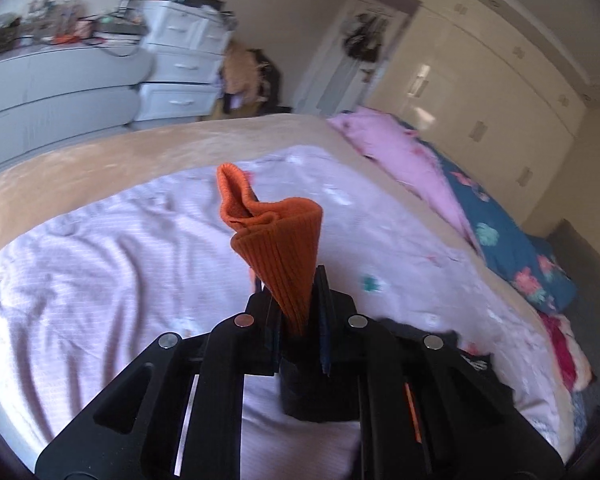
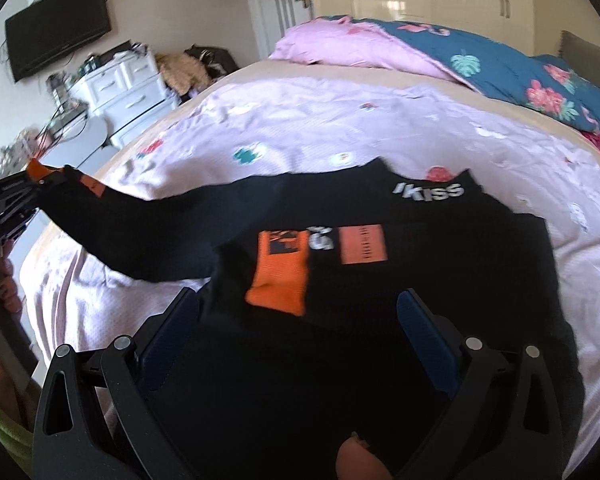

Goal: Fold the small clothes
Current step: 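Carry the cuff across the shirt body and lay it down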

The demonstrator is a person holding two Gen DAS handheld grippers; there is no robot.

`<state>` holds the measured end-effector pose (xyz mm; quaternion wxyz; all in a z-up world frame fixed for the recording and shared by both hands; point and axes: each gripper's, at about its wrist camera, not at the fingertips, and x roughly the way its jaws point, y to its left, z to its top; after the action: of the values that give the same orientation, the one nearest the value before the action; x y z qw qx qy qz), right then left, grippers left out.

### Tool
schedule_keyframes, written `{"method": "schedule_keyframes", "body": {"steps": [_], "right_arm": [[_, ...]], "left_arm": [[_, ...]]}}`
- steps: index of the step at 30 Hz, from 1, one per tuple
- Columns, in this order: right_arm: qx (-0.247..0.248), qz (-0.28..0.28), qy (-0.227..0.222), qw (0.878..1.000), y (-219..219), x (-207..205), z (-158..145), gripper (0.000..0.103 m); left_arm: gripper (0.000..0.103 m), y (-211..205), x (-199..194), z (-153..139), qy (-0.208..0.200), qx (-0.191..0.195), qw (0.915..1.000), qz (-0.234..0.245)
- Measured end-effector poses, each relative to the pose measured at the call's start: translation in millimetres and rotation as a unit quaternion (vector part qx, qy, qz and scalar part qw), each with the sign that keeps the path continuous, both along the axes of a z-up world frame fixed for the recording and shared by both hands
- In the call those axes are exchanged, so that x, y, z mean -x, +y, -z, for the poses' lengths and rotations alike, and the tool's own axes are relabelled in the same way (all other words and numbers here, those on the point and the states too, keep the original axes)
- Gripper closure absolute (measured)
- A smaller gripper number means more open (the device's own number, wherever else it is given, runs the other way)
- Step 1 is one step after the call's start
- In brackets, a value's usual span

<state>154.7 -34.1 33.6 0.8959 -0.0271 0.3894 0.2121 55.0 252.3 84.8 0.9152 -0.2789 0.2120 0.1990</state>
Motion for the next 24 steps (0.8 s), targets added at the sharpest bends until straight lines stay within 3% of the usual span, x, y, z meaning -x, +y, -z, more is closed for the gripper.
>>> {"method": "schedule_keyframes", "body": {"steps": [15, 19, 24], "right_arm": [[-0.034, 0.101, 0.004, 0.994, -80, -1, -10, 0.004], [-0.048, 0.132, 0.002, 0.990, -105, 1, -13, 0.004], [-0.059, 0.165, 0.004, 0.985, -134, 0, -15, 0.004]], "left_arm": [[0.099, -70, -26, -38, -0.029, 0.003, 0.9920, 0.123], [0.099, -98, -44, -47, -0.035, 0.001, 0.9853, 0.167], [0.099, -143, -67, -46, -0.028, -0.007, 0.9711, 0.237]]}}
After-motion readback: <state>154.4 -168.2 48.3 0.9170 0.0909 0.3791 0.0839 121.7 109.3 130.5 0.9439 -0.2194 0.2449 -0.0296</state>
